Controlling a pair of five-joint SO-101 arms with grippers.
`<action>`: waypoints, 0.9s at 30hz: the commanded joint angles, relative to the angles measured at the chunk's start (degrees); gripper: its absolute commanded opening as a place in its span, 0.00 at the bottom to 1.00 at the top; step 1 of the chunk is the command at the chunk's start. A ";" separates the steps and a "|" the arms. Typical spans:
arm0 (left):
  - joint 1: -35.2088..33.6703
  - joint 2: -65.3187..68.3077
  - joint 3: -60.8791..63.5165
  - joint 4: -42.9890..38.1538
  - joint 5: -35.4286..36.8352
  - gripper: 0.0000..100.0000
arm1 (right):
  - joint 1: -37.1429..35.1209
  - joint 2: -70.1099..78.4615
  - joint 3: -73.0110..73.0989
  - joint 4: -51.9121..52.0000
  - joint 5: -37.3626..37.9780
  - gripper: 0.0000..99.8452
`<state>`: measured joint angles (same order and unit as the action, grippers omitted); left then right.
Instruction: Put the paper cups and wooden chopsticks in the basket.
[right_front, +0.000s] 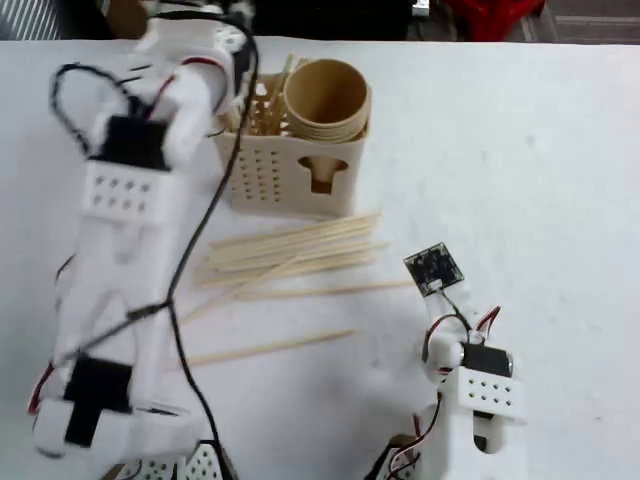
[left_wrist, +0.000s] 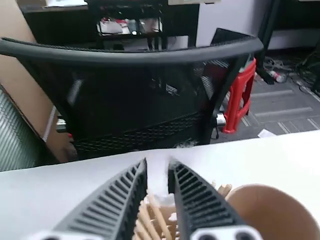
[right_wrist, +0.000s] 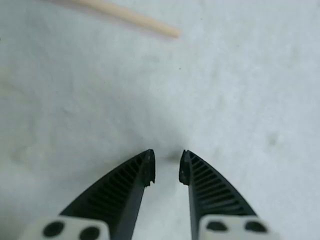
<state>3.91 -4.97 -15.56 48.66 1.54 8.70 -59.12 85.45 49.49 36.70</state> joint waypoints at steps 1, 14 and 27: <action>-1.27 -10.15 -0.97 5.10 -1.93 0.09 | 0.31 -0.84 -1.14 -0.75 0.26 0.10; -6.64 -20.35 -0.44 40.62 -13.98 0.09 | 0.75 -23.16 3.34 9.19 0.18 0.10; -4.00 -37.76 34.20 42.29 -26.55 0.09 | 0.75 -40.66 7.30 18.68 0.62 0.10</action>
<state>-1.89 -32.31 2.37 97.36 -22.64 9.05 -100.26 93.01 69.45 36.70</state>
